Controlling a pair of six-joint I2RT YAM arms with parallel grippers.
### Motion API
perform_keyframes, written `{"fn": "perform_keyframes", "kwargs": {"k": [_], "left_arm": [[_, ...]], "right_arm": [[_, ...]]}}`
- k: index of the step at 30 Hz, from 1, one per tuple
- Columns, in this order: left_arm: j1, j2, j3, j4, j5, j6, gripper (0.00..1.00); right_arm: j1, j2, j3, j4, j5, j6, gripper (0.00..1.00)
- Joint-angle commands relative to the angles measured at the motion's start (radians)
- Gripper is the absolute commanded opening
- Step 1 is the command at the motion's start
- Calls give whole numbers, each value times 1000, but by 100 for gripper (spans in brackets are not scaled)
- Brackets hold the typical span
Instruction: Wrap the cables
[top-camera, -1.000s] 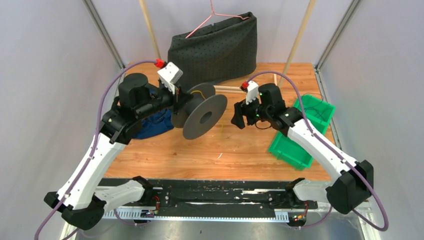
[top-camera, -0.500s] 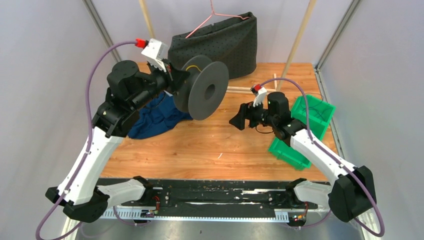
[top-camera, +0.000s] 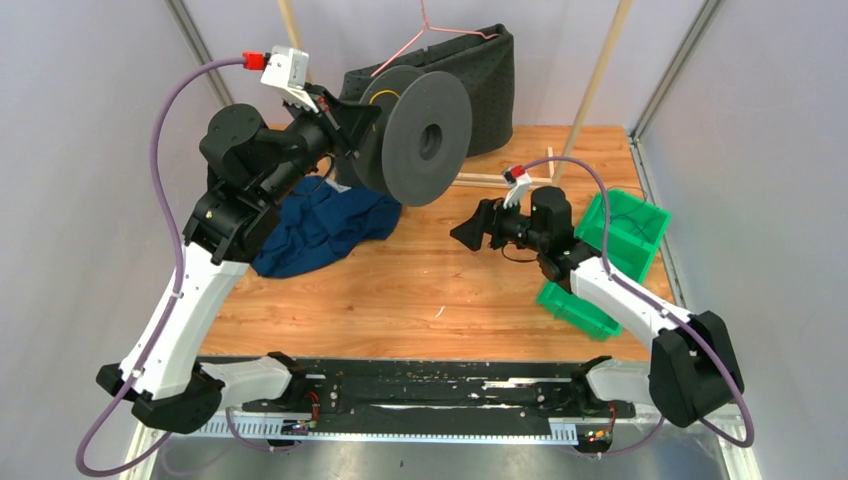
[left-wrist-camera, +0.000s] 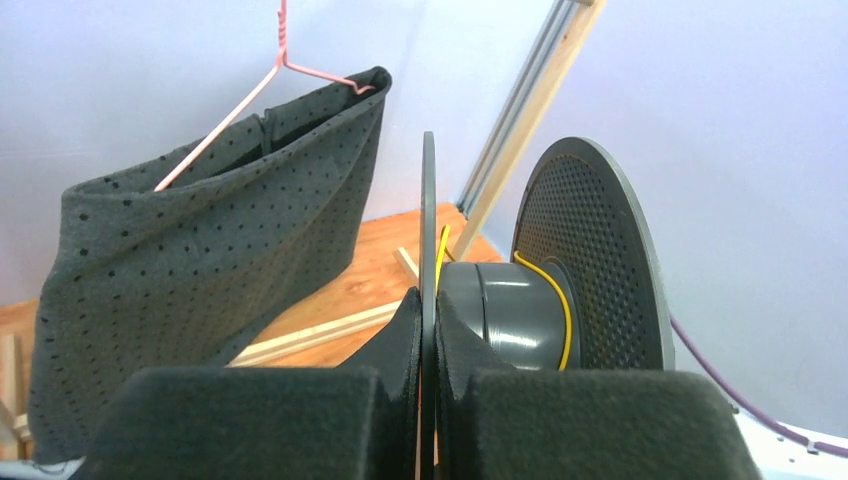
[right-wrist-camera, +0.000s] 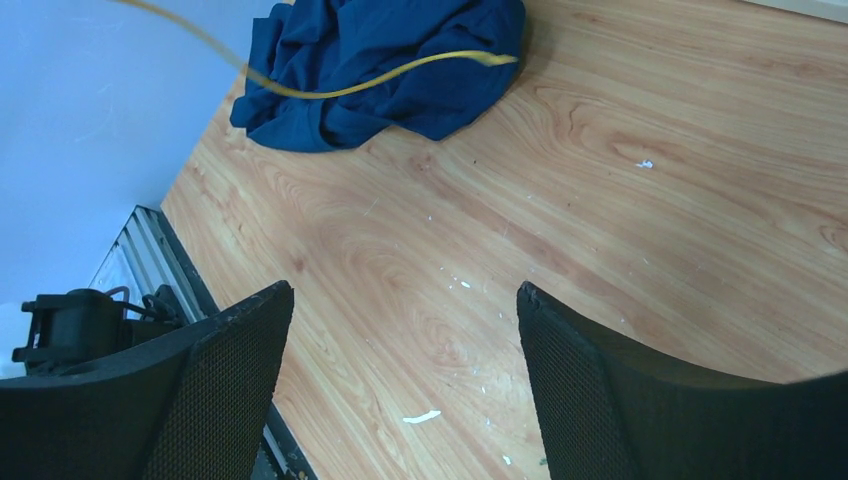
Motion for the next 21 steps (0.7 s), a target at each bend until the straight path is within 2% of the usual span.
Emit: {"fn": "perform_keyframes", "kwargs": {"k": [1, 7, 15, 21], "left_arm": [[-4, -1, 46, 117, -33, -48, 0], [-3, -2, 58, 123, -44, -33, 0], [-3, -3, 54, 136, -54, -27, 0], [-3, 7, 45, 173, -29, -55, 0]], "right_arm": [[16, 34, 17, 79, 22, 19, 84], [17, 95, 40, 79, 20, 96, 84], [16, 137, 26, 146, 21, 406, 85], [17, 138, 16, 137, 138, 511, 85]]}}
